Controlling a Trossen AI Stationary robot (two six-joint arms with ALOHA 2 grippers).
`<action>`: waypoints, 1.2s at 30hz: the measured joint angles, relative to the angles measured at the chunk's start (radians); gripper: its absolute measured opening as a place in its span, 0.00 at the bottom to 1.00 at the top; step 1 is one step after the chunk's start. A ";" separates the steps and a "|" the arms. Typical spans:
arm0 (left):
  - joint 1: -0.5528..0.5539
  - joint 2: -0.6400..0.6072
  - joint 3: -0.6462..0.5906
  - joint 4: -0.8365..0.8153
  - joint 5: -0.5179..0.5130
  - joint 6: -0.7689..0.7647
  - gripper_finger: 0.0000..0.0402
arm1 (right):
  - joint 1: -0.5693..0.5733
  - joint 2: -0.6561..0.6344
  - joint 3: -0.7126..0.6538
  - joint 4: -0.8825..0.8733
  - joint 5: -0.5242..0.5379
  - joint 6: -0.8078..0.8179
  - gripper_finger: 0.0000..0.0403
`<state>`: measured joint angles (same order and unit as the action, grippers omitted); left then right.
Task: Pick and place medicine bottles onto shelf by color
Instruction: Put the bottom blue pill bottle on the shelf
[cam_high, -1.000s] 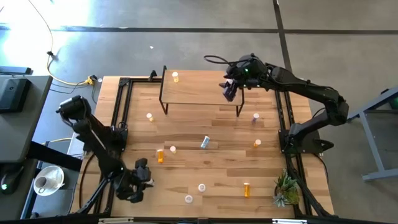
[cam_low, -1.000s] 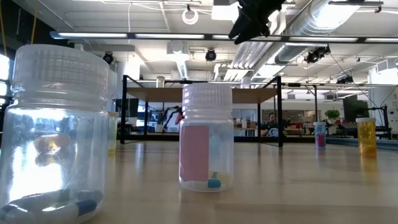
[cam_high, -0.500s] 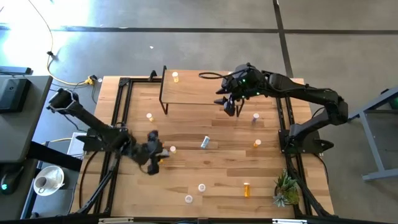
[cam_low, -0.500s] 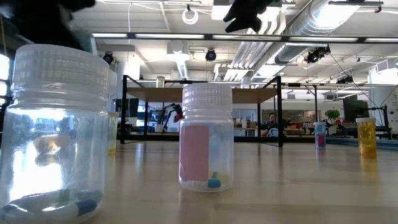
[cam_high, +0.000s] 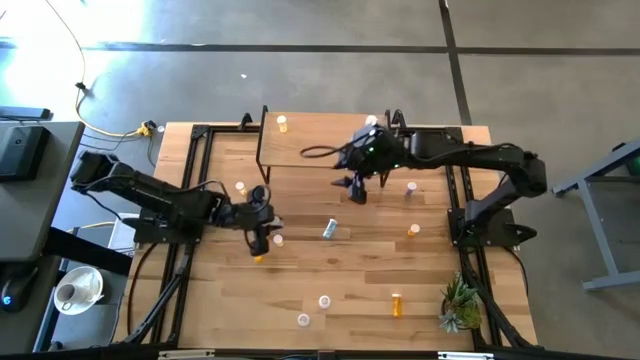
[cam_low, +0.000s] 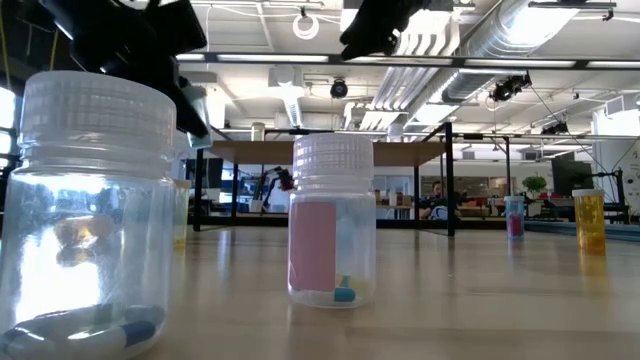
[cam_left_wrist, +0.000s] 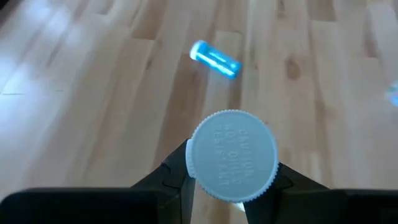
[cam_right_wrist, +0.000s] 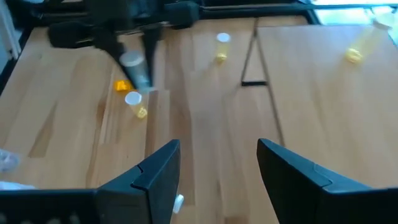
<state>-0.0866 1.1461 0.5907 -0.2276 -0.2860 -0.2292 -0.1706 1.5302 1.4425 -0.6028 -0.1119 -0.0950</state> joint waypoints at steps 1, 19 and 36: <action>0.014 0.000 0.000 0.000 0.008 0.008 0.22 | 0.007 0.013 0.000 0.012 -0.005 -0.019 0.51; 0.139 0.000 0.000 0.086 0.130 0.119 0.22 | 0.088 0.233 0.000 0.339 -0.043 -0.165 0.51; 0.139 0.000 0.000 0.150 0.118 0.147 0.22 | 0.089 0.353 0.001 0.608 -0.146 -0.063 0.51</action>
<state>0.0528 1.1465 0.5911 -0.0780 -0.1680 -0.0818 -0.0818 1.8837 1.4433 0.0052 -0.2578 -0.1578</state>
